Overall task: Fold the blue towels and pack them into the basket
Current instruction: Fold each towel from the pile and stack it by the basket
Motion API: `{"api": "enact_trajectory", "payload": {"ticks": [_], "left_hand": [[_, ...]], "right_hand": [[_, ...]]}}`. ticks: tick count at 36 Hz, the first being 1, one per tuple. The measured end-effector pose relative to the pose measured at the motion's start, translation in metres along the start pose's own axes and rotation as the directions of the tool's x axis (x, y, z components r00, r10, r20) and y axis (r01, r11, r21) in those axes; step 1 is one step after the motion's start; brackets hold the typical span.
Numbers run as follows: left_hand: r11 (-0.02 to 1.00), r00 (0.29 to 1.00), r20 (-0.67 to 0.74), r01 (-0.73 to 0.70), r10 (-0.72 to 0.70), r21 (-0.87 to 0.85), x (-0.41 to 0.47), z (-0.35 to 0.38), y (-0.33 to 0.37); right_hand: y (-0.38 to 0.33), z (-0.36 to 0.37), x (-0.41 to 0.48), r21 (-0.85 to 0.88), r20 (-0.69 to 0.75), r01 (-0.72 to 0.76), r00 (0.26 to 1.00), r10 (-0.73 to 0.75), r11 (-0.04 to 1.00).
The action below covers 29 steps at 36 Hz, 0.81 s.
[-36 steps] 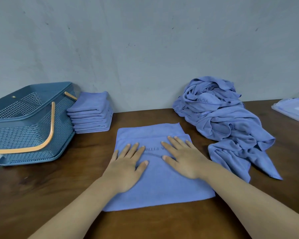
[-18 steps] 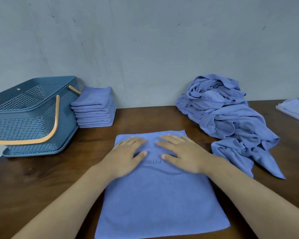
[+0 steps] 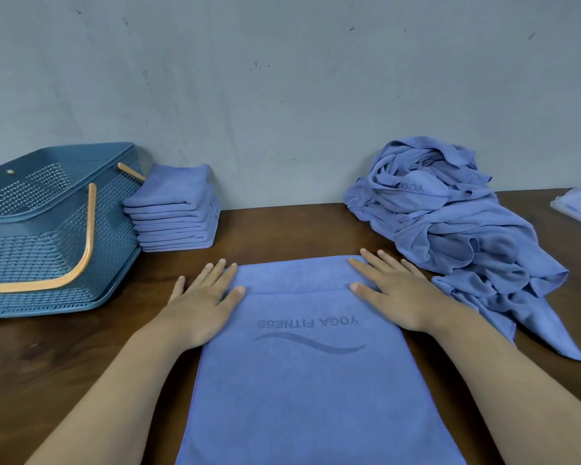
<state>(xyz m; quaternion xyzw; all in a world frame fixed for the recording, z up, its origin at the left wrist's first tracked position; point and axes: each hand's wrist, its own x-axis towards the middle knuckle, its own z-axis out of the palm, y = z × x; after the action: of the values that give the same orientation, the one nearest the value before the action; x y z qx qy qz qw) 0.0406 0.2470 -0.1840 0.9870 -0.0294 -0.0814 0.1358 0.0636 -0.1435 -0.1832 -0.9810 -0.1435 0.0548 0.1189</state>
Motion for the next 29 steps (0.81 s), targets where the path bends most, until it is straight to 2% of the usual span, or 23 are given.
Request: {"api": "enact_trajectory", "payload": {"ticks": [4,7,10,12,15,17,23,29], "left_hand": [[0.999,0.998,-0.013,0.054,-0.054,0.001,0.002,-0.005,-0.020],[0.998,0.987,-0.155,0.034,-0.042,-0.057,0.003,-0.007,-0.032],[0.973,0.931,-0.364,-0.107,0.026,-0.205,0.002,-0.013,-0.032],[0.944,0.897,-0.432,-0.220,0.096,-0.248,-0.001,-0.018,-0.027],[0.927,0.890,-0.382,-0.333,0.249,-0.173,-0.008,-0.018,-0.020],[0.925,0.899,-0.326,-0.353,0.292,-0.143,-0.012,-0.016,-0.017],[0.934,0.918,-0.306,-0.315,0.253,-0.171,-0.015,-0.016,-0.014],[0.959,0.933,-0.273,-0.268,0.236,-0.088,-0.016,-0.019,-0.010]], "right_hand": [[0.000,-0.001,-0.002,0.010,-0.026,0.009,1.000,-0.009,1.000],[0.000,-0.005,-0.004,0.064,-0.129,0.043,0.991,-0.035,0.997],[-0.002,-0.012,-0.007,0.174,-0.280,0.142,0.956,-0.089,0.975],[0.000,-0.014,-0.009,0.178,-0.309,0.174,0.944,-0.113,0.969],[0.006,-0.017,-0.011,0.227,-0.268,0.154,0.959,-0.090,0.962],[0.009,-0.018,-0.012,0.271,-0.239,0.135,0.969,-0.069,0.953],[0.011,-0.020,-0.013,0.265,-0.185,0.102,0.981,-0.053,0.959],[0.005,-0.022,-0.017,0.214,-0.142,0.069,0.989,-0.039,0.974]]}}
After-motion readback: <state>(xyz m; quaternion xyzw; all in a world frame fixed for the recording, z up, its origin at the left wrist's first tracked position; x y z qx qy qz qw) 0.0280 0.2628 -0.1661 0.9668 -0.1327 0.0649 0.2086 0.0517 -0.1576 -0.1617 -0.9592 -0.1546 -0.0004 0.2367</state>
